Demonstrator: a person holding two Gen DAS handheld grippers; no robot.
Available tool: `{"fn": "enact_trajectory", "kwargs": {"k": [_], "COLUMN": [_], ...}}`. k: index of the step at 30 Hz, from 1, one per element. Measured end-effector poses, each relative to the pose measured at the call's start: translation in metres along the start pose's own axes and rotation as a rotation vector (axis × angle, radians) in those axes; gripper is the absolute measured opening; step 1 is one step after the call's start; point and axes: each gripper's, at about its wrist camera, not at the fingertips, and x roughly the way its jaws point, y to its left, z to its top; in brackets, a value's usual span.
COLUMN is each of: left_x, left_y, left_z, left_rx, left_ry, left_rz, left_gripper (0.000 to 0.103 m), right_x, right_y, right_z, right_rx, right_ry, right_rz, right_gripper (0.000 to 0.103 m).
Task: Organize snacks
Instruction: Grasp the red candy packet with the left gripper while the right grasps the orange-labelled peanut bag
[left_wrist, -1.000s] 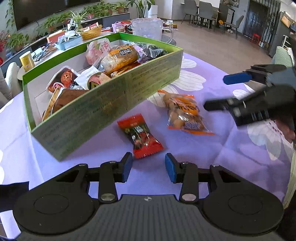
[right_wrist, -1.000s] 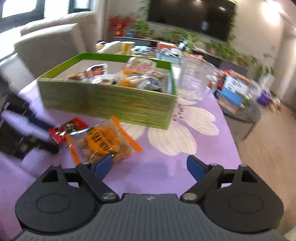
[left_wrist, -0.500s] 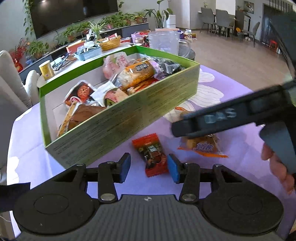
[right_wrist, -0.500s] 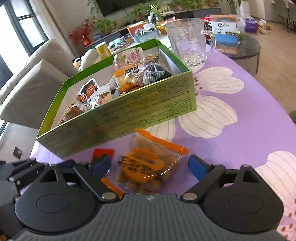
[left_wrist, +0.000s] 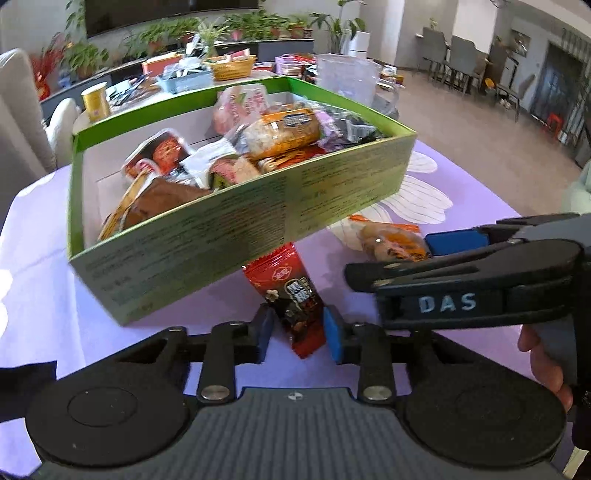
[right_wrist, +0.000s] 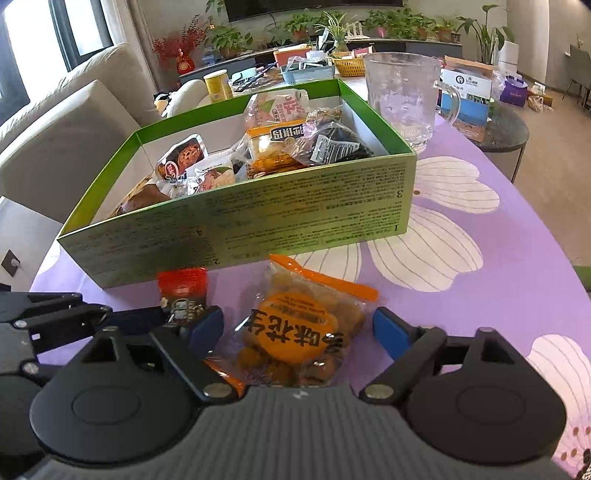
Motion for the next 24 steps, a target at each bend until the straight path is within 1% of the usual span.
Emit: {"fn": "enact_trajectory", "kwargs": {"k": [3,4,5,8,16,24], "left_x": [-0.006,-0.007,-0.009,-0.015,-0.032,-0.044], "left_y": [0.004,0.005,0.006,0.010,0.016,0.015], "left_z": [-0.005,-0.006,-0.008,-0.013,-0.016,-0.009], "left_rx": [-0.008,-0.008,-0.009,-0.014,-0.037,-0.040], "left_ry": [-0.003,-0.003,-0.004,-0.010,-0.046,-0.098], "left_rz": [0.009,0.012,0.013,0.017,0.019,0.018], "left_gripper": [0.024,0.024,0.023,0.023,0.018,0.017], "right_x": [-0.003,-0.004,-0.006,-0.010,-0.017,-0.029], "right_y": [-0.003,-0.005,-0.006,-0.013,-0.018,-0.011], "right_z": [-0.004,-0.006,-0.007,-0.009,-0.010,-0.005], "right_rx": [0.003,0.006,0.007,0.013,-0.013,-0.054], "right_ry": [-0.022,-0.030,-0.040,-0.044,-0.053,-0.123], "right_rz": [0.013,0.016,0.016,0.042,0.054,0.074], "right_gripper": [0.079,0.074,0.073,0.072,0.071,0.070]}}
